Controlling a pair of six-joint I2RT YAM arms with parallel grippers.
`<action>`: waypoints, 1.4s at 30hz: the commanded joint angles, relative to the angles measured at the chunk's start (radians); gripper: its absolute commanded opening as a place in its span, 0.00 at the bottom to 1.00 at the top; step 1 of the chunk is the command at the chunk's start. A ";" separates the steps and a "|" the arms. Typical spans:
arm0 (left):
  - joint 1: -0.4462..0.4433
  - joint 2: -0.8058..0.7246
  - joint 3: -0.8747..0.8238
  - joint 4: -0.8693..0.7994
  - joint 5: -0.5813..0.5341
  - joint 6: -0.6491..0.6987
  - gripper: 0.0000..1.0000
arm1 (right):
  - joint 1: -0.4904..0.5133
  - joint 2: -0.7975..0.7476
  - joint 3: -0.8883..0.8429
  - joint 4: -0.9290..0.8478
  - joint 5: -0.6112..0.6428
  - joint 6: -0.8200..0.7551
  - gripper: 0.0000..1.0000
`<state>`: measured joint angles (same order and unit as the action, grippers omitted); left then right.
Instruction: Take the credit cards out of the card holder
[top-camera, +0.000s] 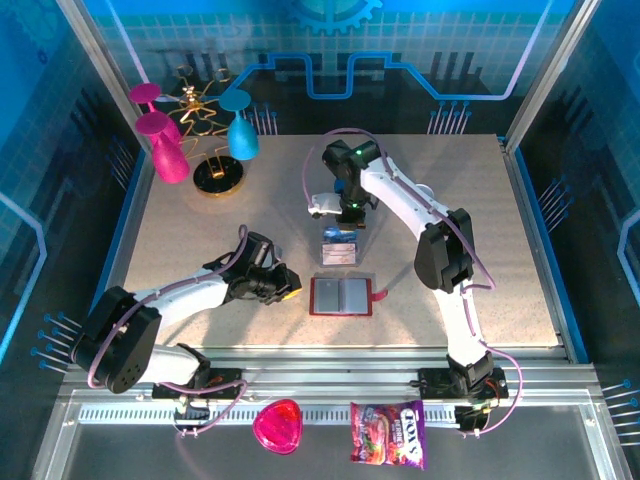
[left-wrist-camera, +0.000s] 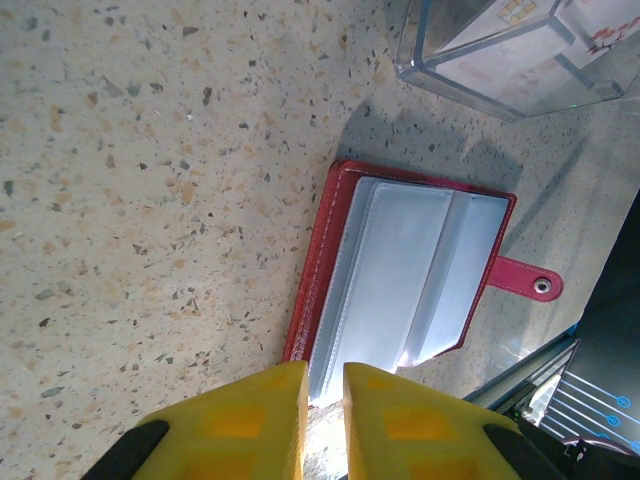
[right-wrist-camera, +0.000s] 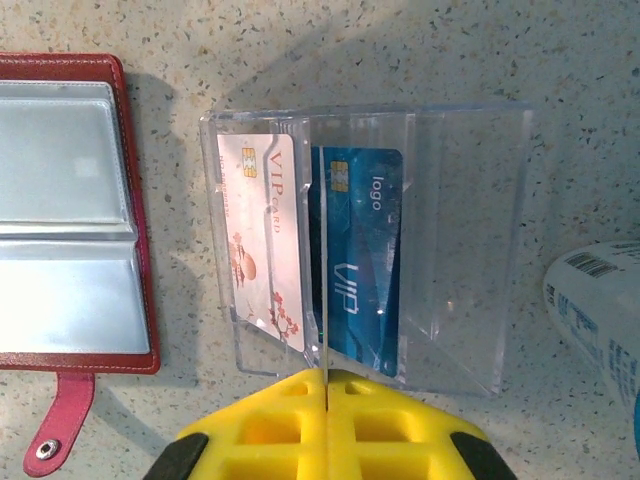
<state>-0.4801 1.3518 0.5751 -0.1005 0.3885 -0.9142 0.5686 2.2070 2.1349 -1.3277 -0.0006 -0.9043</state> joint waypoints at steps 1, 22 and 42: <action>0.009 -0.017 -0.007 -0.027 -0.010 0.011 0.17 | 0.002 0.007 0.041 -0.040 0.009 -0.023 0.00; 0.015 -0.012 -0.022 -0.013 -0.007 0.005 0.17 | -0.012 0.100 0.040 -0.096 -0.050 0.004 0.00; 0.016 0.058 0.015 0.015 0.027 0.014 0.17 | -0.022 0.032 0.065 -0.082 -0.032 0.121 0.20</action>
<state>-0.4728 1.3827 0.5671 -0.0944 0.3897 -0.9138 0.5556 2.2990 2.1944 -1.4113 -0.0444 -0.8177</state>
